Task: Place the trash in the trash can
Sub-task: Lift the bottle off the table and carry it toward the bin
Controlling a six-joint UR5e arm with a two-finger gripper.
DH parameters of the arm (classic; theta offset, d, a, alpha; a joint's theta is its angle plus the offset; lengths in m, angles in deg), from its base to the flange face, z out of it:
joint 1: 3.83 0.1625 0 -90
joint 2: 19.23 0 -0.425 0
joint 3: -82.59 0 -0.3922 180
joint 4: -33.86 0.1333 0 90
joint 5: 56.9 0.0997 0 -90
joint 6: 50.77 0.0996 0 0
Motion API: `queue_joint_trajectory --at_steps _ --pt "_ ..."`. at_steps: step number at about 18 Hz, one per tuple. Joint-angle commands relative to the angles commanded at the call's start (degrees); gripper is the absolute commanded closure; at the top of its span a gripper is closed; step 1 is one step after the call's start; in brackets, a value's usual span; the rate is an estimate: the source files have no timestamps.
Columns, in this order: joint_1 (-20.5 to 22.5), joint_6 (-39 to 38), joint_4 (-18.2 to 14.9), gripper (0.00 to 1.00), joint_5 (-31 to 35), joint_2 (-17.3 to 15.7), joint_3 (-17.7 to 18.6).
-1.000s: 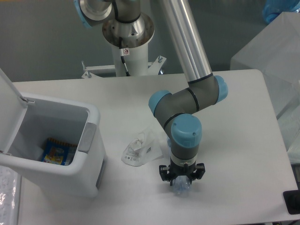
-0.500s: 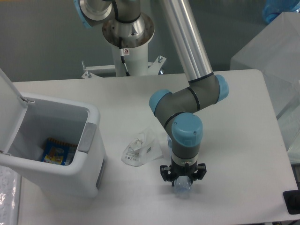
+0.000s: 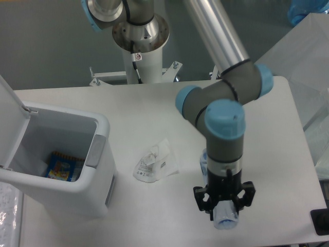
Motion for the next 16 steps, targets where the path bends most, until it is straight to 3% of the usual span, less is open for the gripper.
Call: queue_joint_trajectory --at_steps 3,10,14,16 --pt "-0.2 -3.8 0.3 0.36 -4.4 -2.1 -2.4" --pt "-1.1 -7.6 0.4 0.36 -9.8 -8.8 -2.2" --pt "-2.5 -6.6 0.8 0.36 -10.6 -12.8 -1.9" --pt "-3.8 -4.5 2.9 0.37 -10.6 -13.8 -1.9"
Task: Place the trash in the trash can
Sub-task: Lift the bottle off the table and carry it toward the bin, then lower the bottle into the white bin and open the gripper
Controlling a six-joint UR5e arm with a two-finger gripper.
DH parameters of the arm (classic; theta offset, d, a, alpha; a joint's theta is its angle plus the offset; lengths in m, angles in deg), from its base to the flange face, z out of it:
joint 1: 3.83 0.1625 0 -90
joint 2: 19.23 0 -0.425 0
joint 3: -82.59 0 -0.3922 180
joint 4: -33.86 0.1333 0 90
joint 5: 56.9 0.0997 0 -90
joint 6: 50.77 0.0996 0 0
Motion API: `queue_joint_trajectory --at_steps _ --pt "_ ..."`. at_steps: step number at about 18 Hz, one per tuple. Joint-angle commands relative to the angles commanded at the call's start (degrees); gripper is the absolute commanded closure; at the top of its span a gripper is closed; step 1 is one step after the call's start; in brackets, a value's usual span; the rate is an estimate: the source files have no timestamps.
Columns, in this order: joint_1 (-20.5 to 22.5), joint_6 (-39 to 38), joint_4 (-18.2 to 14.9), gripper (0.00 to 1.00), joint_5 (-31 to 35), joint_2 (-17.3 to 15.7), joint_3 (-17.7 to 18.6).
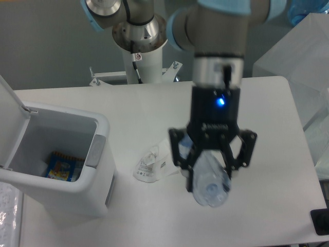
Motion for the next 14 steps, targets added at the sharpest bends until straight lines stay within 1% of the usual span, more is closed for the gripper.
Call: queue_joint_trajectory --at_steps 2,6,9,14 --pt "-1.9 0.3 0.9 0.37 0.0 -0.7 0.0" --pt "-5.5 0.2 0.9 0.37 0.0 -2.0 0.1" --pt "-10.0 -0.4 0.9 0.36 0.1 -2.0 0.2" --pt "-15.1 -0.5 0.9 0.36 0.3 -1.5 1.9"
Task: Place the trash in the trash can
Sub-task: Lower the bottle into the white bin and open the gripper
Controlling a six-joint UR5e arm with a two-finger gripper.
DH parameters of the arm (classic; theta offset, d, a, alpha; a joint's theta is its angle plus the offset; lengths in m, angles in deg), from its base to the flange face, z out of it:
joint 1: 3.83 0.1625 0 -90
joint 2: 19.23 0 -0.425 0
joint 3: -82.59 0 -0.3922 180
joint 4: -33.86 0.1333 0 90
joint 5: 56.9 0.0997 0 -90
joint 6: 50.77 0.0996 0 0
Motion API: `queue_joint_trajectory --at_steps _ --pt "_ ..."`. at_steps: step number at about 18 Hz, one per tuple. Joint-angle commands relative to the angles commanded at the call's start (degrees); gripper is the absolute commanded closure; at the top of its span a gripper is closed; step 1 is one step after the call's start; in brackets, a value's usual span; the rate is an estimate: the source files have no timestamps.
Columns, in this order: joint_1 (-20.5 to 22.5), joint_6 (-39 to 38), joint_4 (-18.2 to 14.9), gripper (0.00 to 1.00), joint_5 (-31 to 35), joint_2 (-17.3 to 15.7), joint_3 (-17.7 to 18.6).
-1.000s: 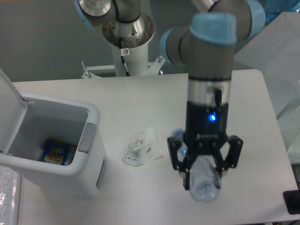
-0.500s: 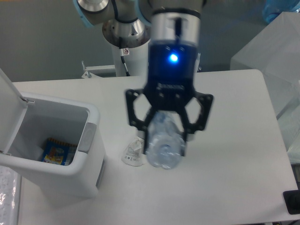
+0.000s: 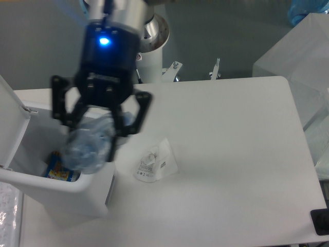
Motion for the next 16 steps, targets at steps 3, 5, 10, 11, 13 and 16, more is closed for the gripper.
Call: queue_joint_trajectory --at_steps 3,5,10,11,13,16 --pt "-3.0 -0.4 -0.1 0.36 0.2 0.2 3.0" --pt "-4.1 -0.4 0.0 0.36 0.2 0.0 4.9" --pt "-4.8 -0.4 0.0 0.36 0.3 0.4 5.2" --pt "-4.9 -0.4 0.0 0.36 0.4 0.8 5.3" --pt "-5.4 -0.4 0.0 0.36 0.4 0.9 6.1" --pt "-5.5 -0.2 0.0 0.22 0.4 1.2 6.6"
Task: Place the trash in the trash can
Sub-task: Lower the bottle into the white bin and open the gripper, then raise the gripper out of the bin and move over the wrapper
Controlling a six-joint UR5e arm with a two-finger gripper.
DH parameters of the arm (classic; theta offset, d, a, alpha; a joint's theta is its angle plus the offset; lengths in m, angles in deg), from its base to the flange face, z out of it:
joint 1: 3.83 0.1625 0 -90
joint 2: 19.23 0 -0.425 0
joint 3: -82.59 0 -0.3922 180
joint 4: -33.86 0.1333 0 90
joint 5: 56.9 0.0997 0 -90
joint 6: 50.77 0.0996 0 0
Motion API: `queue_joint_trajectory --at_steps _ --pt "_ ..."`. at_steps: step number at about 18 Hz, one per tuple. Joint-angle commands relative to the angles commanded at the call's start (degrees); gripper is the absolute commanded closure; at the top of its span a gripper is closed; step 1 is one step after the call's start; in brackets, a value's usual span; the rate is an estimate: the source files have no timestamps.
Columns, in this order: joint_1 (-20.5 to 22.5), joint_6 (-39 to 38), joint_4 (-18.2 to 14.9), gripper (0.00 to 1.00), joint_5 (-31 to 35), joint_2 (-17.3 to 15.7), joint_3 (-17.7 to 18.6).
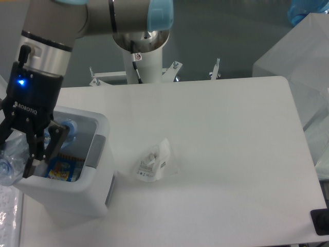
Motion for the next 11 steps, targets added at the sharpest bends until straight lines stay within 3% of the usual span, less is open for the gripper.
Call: queue_joint_trajectory --at_steps 6,9,11 --pt "0.1 -0.1 -0.2 0.0 0.1 -0.4 0.1" --pt "0.9 -0.2 -0.3 0.0 0.1 -0.4 0.4" --pt "4.3 -0.4 -0.5 0.0 0.1 -1.0 0.7"
